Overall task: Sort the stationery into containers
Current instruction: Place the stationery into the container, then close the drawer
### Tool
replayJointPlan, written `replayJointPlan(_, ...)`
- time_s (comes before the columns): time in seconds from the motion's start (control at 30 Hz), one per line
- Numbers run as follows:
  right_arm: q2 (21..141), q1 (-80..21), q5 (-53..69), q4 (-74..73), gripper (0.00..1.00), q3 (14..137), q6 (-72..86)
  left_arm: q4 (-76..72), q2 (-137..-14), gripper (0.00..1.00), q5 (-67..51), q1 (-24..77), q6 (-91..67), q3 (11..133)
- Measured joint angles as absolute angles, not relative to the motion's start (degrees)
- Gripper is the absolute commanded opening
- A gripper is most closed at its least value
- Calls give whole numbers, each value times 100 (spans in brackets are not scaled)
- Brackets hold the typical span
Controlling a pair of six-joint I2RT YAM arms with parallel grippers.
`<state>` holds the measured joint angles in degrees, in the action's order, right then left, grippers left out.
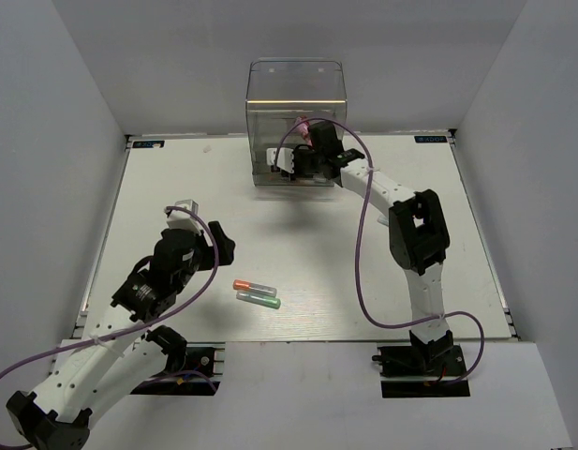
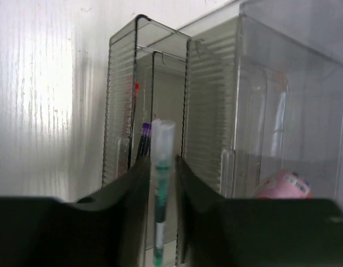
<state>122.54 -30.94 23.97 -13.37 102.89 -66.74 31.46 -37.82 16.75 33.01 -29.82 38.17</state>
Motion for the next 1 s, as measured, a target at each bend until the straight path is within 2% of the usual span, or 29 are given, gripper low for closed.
replayJointPlan(0.07, 12254, -3085, 2394, -1269, 44, 10276, -6602, 3074, -3782, 99, 1662, 3301, -3030, 3795)
replayJointPlan(0.13, 12243, -3085, 2399, -1188, 44, 10219, -6552, 2836, -3791, 99, 1614, 3301, -3157, 3693)
replayJointPlan(0.2, 12230, -3085, 2401, -1181, 44, 10160, -6479, 2445, -3874, 93, 1496, 3301, -3367, 3514)
replayJointPlan(0.27, 12184, -3083, 2416, -1181, 44, 10084, -6414, 1988, -4154, 74, 1337, 3301, -3706, 3376)
replayJointPlan(0.33, 12073, -3083, 2425, -1188, 21, 9977, -6313, 1437, -4659, 51, 1236, 3301, -4097, 3326)
replayJointPlan(0.37, 11998, -3083, 2440, -1194, 5, 9918, -6230, 1120, -4980, 30, 1186, 3301, -4278, 3328)
replayJointPlan(0.4, 11896, -3083, 2460, -1194, 0, 9854, -6121, 860, -5290, 24, 1135, 3301, -4480, 3358)
replayJointPlan(0.43, 11773, -3081, 2480, -1223, 0, 9786, -5913, 565, -5717, 16, 1098, 3301, -4633, 3413)
replayJointPlan(0.57, 11163, -3044, 2840, -1680, 0, 9697, -5013, -429, -7164, 13, 958, 3299, -5199, 3739)
replayJointPlan(0.6, 10954, -3030, 2952, -1767, 11, 9603, -4786, -672, -7500, 13, 941, 3299, -5306, 3848)
replayJointPlan(0.67, 10390, -2987, 3199, -1879, 25, 9100, -4344, -1087, -8090, 13, 906, 3299, -5498, 4062)
replayJointPlan(0.73, 9730, -2928, 3378, -1789, 30, 8263, -3898, -1509, -8648, 13, 893, 3299, -5671, 4287)
replayJointPlan(0.8, 9183, -2849, 3516, -1686, 27, 7428, -3524, -1922, -9148, 13, 880, 3299, -5789, 4482)
replayJointPlan(0.83, 8914, -2801, 3564, -1579, 17, 6947, -3321, -2112, -9389, 13, 878, 3299, -5843, 4576)
replayJointPlan(0.9, 8571, -2696, 3638, -1507, 9, 6200, -2991, -2596, -9926, 11, 867, 3295, -5929, 4803)
replayJointPlan(1.0, 8261, -2517, 3804, -1479, 7, 5430, -2554, -3232, -10654, 10, 808, 3273, -6010, 5133)
